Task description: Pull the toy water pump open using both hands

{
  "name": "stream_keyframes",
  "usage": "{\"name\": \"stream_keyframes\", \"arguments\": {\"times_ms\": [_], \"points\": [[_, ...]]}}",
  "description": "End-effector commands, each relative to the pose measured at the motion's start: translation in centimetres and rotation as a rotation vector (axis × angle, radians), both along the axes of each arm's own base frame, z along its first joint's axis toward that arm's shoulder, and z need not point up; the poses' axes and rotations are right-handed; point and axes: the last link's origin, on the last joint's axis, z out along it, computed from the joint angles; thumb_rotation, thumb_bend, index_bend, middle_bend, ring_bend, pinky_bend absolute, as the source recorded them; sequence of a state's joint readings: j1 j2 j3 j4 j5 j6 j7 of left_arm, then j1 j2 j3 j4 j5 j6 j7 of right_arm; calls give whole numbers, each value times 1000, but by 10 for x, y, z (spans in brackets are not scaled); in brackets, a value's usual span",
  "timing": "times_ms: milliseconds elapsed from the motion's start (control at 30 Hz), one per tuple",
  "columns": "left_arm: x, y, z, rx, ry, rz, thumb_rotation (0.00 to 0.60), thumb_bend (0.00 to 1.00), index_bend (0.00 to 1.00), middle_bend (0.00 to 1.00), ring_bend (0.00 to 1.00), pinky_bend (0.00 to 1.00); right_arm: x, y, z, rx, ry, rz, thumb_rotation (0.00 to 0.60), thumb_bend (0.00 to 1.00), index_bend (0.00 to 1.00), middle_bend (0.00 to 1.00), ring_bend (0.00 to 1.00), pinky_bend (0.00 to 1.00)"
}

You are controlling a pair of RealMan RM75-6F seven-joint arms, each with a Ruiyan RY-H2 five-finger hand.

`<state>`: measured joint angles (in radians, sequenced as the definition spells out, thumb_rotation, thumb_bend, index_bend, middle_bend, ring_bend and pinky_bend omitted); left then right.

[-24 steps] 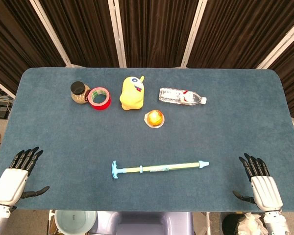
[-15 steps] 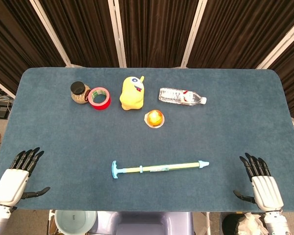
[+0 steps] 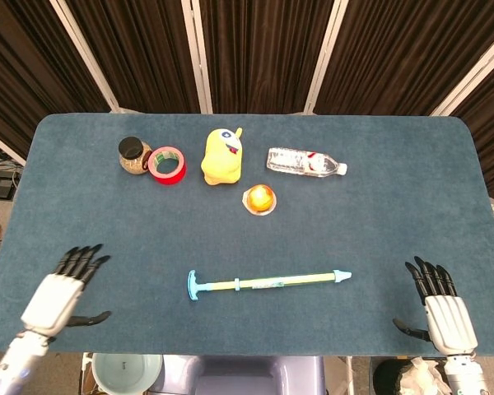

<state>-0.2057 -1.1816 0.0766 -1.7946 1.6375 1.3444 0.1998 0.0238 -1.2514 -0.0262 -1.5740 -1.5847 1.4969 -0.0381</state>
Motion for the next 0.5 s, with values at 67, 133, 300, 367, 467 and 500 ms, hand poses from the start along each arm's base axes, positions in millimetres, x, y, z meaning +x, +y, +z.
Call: {"name": "stream_keyframes", "arguments": {"times_ms": [67,133,300,367,467,500], "points": [[33,20,-21,-59,-10,-66,600,103,154,0,0,0,0,0,0,-2,-4,-2,600,171,67,0,0,0],[41,25,-29,-82,-4,-83,600,105,168,0,0,0,0,-1,1,-2,-5,-2,600,173,67,0,0,0],[64,35,-50,-134,0,-115,600,141,238,1,0,4,0,-1,1,-6,-5,-6,600,177,68,0,0,0],[76,40,-61,-148,4,-128,600,156,271,3,0,12,-1,-2,2,-8,-7,-8,600,177,68,0,0,0],[89,43,-74,-162,16,-151,600,163,290,4,0,14,-1,-2,2,-10,-9,-8,600,178,68,0,0,0],[95,45,-79,-167,23,-163,600,164,296,5,0,14,-1,-2,2,-11,-9,-8,600,177,69,0,0,0]]}}
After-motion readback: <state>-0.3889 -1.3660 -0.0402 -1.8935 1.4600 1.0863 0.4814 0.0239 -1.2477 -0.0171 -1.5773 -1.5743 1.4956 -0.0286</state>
